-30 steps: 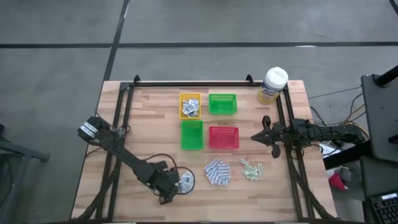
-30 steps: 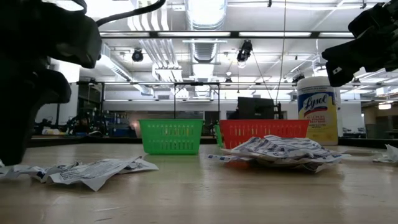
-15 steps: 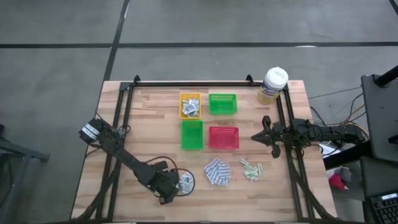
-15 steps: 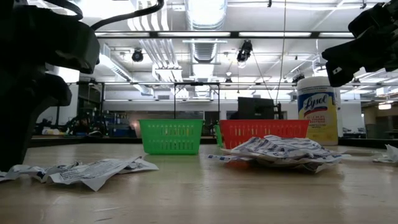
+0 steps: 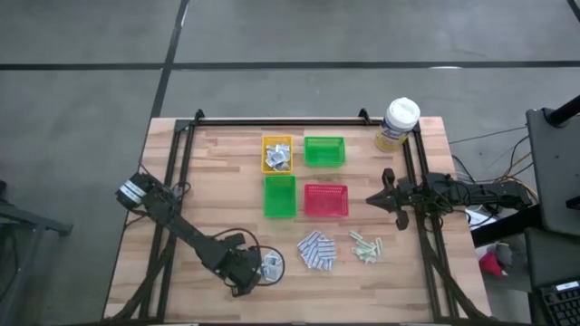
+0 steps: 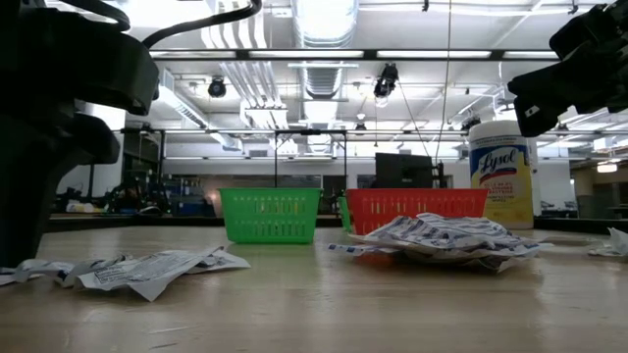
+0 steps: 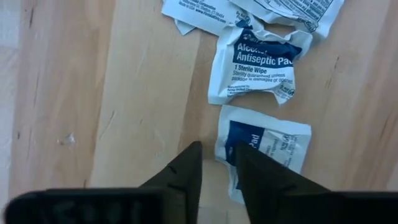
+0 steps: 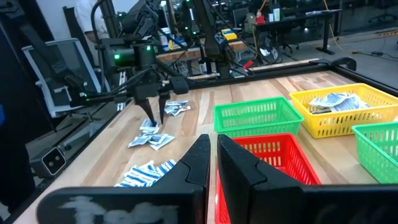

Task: Pick & Place First Aid Supplies
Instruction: Put the blue alcohol pad into the yellow bin

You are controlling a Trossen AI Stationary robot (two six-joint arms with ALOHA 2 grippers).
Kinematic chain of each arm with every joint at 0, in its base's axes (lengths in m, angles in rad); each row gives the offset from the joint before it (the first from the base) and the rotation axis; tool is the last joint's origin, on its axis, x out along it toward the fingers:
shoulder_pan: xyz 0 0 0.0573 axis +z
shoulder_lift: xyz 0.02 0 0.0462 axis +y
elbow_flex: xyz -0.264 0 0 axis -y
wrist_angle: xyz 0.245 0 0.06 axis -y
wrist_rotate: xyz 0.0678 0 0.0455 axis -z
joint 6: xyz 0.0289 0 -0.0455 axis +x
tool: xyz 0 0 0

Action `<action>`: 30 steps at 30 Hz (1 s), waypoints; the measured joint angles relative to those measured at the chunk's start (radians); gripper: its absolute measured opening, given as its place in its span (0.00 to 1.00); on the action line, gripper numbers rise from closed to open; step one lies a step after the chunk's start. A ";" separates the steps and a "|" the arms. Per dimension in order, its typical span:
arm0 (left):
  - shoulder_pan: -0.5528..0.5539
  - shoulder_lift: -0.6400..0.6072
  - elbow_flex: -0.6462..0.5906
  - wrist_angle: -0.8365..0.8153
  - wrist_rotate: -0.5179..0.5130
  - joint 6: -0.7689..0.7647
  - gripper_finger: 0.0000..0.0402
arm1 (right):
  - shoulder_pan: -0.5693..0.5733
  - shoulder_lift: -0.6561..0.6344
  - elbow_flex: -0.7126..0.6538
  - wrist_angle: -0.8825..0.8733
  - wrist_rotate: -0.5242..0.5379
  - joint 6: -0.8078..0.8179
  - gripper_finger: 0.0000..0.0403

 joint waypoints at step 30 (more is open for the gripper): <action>0.000 -0.112 0.046 -0.031 0.176 0.013 0.00 | 0.000 0.000 0.000 0.000 0.000 0.000 0.07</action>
